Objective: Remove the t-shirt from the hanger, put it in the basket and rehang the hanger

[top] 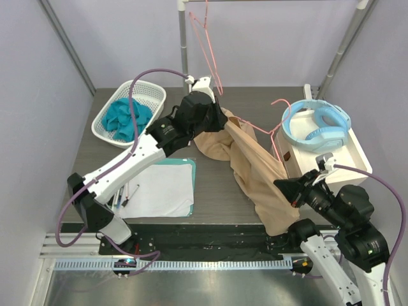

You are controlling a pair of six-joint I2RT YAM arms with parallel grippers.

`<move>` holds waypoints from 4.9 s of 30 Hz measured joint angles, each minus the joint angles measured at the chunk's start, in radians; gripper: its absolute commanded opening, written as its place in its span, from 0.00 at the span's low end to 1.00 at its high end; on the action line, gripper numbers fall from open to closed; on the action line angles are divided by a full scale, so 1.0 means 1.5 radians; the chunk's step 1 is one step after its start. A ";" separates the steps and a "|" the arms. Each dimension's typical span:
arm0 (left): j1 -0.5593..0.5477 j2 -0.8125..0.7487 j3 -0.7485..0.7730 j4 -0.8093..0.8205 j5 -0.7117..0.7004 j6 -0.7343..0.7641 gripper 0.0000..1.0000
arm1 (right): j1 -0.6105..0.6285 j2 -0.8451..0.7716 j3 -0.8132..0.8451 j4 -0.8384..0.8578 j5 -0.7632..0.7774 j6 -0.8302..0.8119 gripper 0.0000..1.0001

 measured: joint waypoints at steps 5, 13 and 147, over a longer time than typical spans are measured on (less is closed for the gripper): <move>0.023 -0.029 -0.025 0.028 0.059 0.017 0.34 | 0.001 0.029 0.000 0.025 -0.012 -0.004 0.01; 0.031 -0.058 -0.035 0.040 0.111 0.078 0.52 | 0.001 0.041 0.005 0.032 -0.021 -0.011 0.01; -0.120 -0.069 -0.006 -0.031 0.248 0.762 0.00 | 0.009 0.558 0.421 0.008 -0.277 -0.143 0.02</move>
